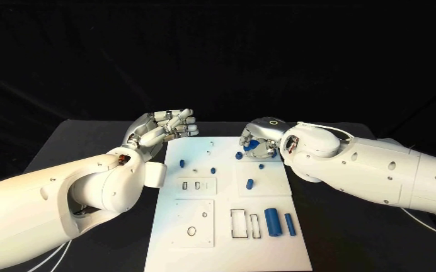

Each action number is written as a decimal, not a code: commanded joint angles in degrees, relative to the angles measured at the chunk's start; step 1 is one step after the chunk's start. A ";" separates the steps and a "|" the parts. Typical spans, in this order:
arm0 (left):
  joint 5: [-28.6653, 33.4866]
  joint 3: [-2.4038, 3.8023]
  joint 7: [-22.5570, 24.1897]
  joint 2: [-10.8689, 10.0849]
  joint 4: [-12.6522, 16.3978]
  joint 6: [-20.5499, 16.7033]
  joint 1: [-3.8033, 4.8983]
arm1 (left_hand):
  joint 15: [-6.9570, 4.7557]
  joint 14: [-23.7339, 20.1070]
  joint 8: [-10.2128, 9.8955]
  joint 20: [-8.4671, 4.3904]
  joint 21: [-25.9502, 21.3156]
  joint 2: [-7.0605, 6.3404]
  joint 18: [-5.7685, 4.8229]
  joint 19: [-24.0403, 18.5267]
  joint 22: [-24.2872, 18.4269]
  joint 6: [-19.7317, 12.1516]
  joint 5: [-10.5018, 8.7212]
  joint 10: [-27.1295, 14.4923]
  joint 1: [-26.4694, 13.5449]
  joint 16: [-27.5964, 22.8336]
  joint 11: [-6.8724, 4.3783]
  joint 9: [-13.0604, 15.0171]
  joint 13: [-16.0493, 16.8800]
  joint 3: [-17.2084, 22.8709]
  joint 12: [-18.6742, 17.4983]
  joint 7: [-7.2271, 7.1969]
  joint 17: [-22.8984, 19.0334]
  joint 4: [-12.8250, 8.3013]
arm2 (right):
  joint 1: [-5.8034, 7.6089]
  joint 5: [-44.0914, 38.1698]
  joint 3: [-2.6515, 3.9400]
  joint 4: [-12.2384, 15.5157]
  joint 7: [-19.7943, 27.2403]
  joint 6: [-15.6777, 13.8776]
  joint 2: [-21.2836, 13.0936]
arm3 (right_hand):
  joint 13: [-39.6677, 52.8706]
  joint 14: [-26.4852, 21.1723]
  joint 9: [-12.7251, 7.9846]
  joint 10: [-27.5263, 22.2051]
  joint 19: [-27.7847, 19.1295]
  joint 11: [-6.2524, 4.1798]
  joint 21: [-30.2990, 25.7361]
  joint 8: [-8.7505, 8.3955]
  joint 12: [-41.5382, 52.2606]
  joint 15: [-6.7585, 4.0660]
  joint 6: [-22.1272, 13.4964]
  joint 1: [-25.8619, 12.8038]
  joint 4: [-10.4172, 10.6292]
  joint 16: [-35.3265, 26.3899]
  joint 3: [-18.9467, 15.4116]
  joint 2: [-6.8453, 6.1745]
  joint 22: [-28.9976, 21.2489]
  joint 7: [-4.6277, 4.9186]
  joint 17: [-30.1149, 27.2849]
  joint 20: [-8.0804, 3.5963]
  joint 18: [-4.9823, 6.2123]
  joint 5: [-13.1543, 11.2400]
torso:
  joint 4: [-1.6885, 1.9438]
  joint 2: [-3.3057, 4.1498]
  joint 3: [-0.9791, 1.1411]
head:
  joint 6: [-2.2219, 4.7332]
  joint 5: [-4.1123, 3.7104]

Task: Assemble the parts on the task board

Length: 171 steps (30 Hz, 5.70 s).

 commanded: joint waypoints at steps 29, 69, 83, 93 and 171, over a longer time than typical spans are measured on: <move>0.20 0.36 -0.13 -0.59 0.82 1.60 0.36 | 0.30 0.03 -0.34 -0.11 0.32 0.06 0.29 0.36 -0.13 0.31 0.11 0.25 0.40 -0.60 0.09 -0.10 -0.08 -0.08 -0.48 0.07 0.03 -0.22 | 0.01 -4.78 0.03 -0.93 -2.08 3.87 1.88 | 0.54 2.74 0.33 0.80 1.68 -0.10 4.07 0.23 1.44 0.37 0.80 0.46 0.93 3.97 1.53 0.34 5.35 -0.01 4.25 0.21 -1.77 0.13 | 0.74 1.99 0.25 | -0.27 -0.39; 1.28 0.38 -0.85 -0.61 0.13 1.81 0.62 | 0.40 0.07 -0.72 -0.10 0.19 0.21 0.27 0.39 -0.31 0.18 0.09 0.04 0.11 -0.99 0.25 -0.15 -0.15 -0.27 -1.03 0.26 0.07 -0.03 | 0.30 -3.76 0.86 0.90 -2.51 -8.43 2.25 | 1.87 3.10 3.49 6.35 2.96 -2.27 7.69 2.96 3.15 -1.31 6.27 1.73 3.39 7.19 7.14 2.72 11.02 -2.21 8.13 -1.27 -2.46 -4.87 | 0.84 2.11 0.00 | -0.27 -0.43; 1.56 0.38 -0.95 -0.51 0.34 2.04 0.62 | 0.45 0.06 -0.85 -0.09 0.12 0.14 0.27 0.39 -0.38 0.15 0.06 0.03 -0.08 -1.16 0.31 -0.15 -0.15 -0.46 -1.21 0.33 0.08 0.05 | 0.42 -2.25 0.98 -4.97 -3.66 -10.18 8.94 | 1.71 3.14 3.92 5.79 2.96 -2.04 7.81 2.75 2.51 -1.13 5.68 1.32 4.22 7.47 7.60 2.39 11.33 -2.06 8.47 -1.15 -2.50 -6.14 | 1.17 2.42 -0.06 | -0.27 -0.76; 1.57 0.38 -0.97 -0.48 0.60 2.02 0.73 | 0.45 0.06 -0.87 -0.09 0.12 0.13 0.27 0.39 -0.39 0.15 0.06 0.03 -0.09 -1.18 0.31 -0.15 -0.15 -0.49 -1.23 0.33 0.08 0.06 | -0.07 -2.10 0.94 -8.64 -3.38 -8.95 12.27 | 1.66 3.17 4.01 5.56 2.97 -1.94 7.84 2.63 2.30 -1.06 5.41 1.40 4.27 7.59 7.78 2.20 11.43 -1.94 8.64 -1.11 -2.51 -6.27 | 1.56 2.89 -0.22 | 0.15 -0.75; 1.57 0.37 -1.65 -1.06 -0.38 2.20 1.54 | 0.58 -0.06 -1.24 -0.05 -0.09 0.11 0.24 0.30 -0.60 -0.03 0.09 -0.20 -0.04 -1.65 0.46 -0.17 -0.18 -0.72 -1.75 0.46 0.09 -0.07 | 1.34 7.82 2.01 6.42 -8.08 -4.79 -4.94 | 9.01 2.94 4.31 14.94 6.76 -2.82 12.45 0.80 12.32 -1.65 -1.69 -2.73 10.23 8.09 1.18 -7.47 19.55 -1.31 8.29 -1.41 -3.88 2.71 | 0.50 2.20 -0.21 | 0.60 -1.27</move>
